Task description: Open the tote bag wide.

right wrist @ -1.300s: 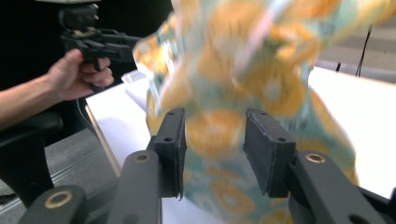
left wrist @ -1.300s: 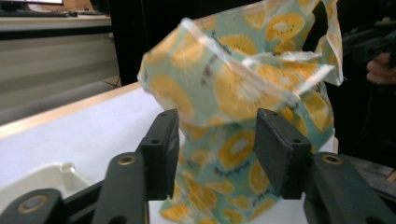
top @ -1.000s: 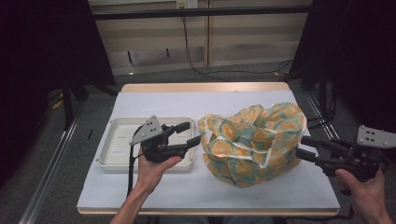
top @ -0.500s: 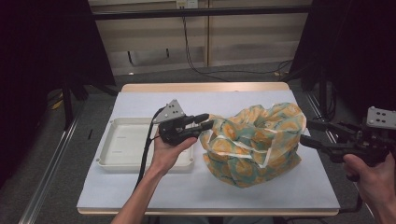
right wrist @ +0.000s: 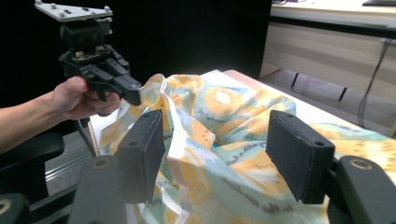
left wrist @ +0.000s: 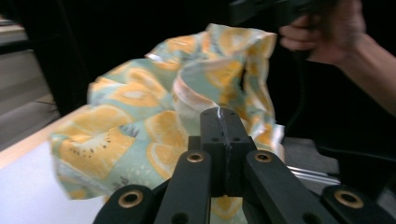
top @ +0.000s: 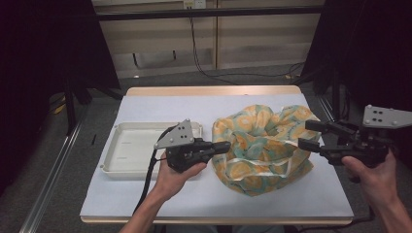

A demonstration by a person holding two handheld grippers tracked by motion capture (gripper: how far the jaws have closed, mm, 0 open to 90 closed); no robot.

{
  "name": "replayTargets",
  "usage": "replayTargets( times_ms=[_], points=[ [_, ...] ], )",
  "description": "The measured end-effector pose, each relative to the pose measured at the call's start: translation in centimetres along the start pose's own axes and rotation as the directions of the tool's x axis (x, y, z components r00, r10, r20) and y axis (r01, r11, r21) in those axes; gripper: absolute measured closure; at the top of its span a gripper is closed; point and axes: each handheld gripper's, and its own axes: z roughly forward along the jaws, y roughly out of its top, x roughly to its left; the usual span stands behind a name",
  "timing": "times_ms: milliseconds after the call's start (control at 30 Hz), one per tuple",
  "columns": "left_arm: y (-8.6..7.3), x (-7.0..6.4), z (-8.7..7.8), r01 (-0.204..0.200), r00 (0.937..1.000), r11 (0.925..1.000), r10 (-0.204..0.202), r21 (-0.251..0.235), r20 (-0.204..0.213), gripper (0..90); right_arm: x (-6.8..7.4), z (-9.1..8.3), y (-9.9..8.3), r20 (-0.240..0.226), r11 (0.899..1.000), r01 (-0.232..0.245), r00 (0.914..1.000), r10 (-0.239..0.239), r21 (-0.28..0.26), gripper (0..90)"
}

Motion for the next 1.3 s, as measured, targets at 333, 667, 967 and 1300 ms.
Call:
replayTargets(
  times_ms=[333,667,967,1300],
  points=[
    [-2.5,0.0,0.1,0.042,0.9986,0.9980,-0.044,0.048,0.030,90.0,0.0,3.2,-2.3,-0.018,0.993,0.000,0.9998,0.002,0.115,52.8],
    [-5.4,-2.0,-1.3,0.050,0.9952,0.9917,-0.060,0.119,0.078,90.0,1.5,1.8,-5.4,-0.068,0.992,-0.013,0.9975,0.021,0.123,84.6],
    [-7.9,-2.0,0.2,0.046,0.9958,0.9734,-0.062,0.225,0.068,90.0,1.2,1.6,-9.1,-0.077,0.983,-0.033,0.9959,0.048,0.182,86.6],
    [-10.2,-0.1,2.8,0.080,0.9952,0.9443,-0.094,0.319,0.028,90.0,0.4,2.3,-12.8,-0.038,0.971,-0.057,0.9970,0.068,0.233,87.6]
  ],
)
